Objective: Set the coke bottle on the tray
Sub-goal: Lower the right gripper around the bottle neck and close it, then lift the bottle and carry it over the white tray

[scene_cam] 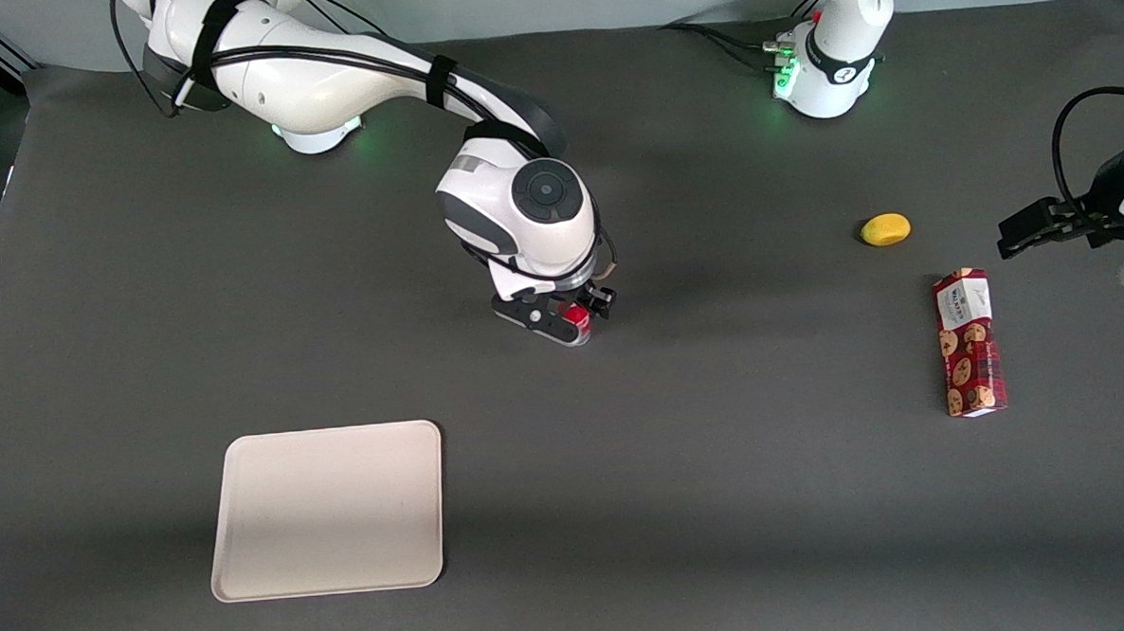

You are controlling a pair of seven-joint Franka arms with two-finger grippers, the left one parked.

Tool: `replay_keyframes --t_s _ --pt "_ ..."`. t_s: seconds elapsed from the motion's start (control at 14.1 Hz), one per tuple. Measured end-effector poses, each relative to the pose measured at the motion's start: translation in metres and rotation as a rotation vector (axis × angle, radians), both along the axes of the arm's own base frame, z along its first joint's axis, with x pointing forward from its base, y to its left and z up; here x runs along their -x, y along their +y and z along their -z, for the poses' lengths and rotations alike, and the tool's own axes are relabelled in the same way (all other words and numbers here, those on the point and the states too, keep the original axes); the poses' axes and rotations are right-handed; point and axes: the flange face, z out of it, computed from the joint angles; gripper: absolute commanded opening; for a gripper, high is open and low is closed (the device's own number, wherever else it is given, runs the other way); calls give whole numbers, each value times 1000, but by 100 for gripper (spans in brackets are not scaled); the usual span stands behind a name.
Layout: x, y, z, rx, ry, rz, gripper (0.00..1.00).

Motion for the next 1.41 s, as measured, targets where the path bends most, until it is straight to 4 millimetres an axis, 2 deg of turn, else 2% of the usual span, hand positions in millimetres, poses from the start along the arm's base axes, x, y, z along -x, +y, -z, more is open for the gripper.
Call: replay_keyframes --t_s 0.07,0.14,0.35,0.42,0.64,0.99,1.13,1.41 --pt "3 2 0 -1 3 1 76" --pt "6 4 1 -1 7 3 66" --pt "9 5 3 2 11 6 28" --pt "10 5 3 2 11 6 19" --pt "10 5 4 5 10 4 8" --pt "9 6 -3 3 -3 -24 7" --pt "3 -2 -28 8 -3 -76 6" --pt "-19 -49 -123 64 -19 -221 6"
